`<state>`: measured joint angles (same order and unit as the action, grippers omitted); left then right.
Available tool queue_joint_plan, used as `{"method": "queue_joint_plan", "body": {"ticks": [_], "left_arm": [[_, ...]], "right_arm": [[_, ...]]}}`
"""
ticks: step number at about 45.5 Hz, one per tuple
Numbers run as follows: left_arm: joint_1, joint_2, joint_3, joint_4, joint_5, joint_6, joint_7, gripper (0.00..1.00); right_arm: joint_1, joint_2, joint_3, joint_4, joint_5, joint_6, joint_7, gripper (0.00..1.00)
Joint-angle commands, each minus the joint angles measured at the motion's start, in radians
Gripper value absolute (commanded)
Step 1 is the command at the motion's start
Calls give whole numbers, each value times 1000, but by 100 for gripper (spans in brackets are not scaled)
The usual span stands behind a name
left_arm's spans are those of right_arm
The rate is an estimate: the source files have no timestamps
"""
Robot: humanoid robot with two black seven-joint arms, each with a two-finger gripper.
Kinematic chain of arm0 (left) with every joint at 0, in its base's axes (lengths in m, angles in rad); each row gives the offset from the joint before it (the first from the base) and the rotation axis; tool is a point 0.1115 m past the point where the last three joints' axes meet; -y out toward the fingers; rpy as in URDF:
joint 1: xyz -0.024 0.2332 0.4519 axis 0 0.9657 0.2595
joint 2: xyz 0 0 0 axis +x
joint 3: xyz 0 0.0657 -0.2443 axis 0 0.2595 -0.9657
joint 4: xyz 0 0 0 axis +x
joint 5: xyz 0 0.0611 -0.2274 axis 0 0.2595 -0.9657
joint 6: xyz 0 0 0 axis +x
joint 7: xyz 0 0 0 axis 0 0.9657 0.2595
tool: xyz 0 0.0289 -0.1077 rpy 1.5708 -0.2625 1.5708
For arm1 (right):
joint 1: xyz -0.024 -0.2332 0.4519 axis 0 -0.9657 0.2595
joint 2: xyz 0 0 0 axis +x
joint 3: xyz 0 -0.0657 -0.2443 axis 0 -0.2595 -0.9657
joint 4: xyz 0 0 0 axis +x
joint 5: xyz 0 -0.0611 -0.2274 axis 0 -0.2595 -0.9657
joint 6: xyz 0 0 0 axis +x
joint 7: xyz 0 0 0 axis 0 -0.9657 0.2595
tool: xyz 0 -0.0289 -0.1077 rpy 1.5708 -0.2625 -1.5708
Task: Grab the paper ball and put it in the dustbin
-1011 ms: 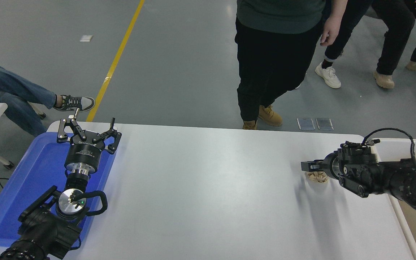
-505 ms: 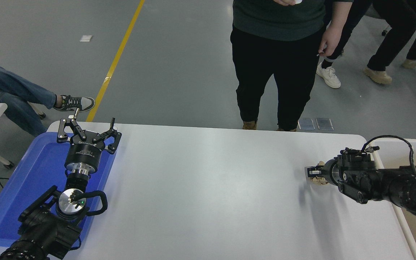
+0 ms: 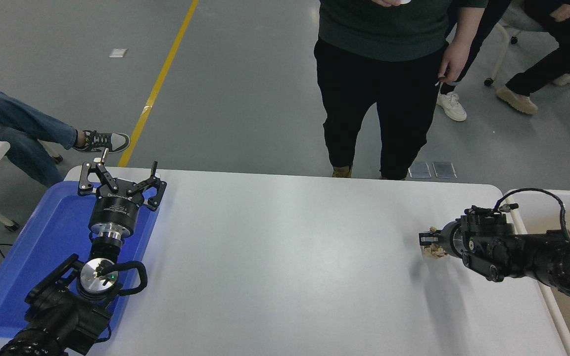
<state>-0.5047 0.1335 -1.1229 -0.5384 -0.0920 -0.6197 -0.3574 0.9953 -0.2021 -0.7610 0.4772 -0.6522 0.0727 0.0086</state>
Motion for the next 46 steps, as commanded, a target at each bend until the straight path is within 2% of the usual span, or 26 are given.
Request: {"method": "queue_joint_plan", "body": {"ticks": [1,9,20,27,36,46], "left_arm": [[0,0,0,0,0,0,0,100],[0,0,0,0,2,0,0,100],[0,0,0,0,2,0,2,100],[0,0,0,-2,2,0,2,100],[0,0,0,0,2,0,3,100],[0,2,0,-2,2,0,3,100]], "right_arm": [[43,-40,2,52,-1,2,2,0],[126,-115,-14,147,-4,6,4,0],[347,-269,-61,414,-78,48,2,0],[537,-345,-168,575,-81,82,2,0],[787,-407,-287,712,-78,177,4,0],[1017,-416,-394,847,-63,271,4,0]]}}
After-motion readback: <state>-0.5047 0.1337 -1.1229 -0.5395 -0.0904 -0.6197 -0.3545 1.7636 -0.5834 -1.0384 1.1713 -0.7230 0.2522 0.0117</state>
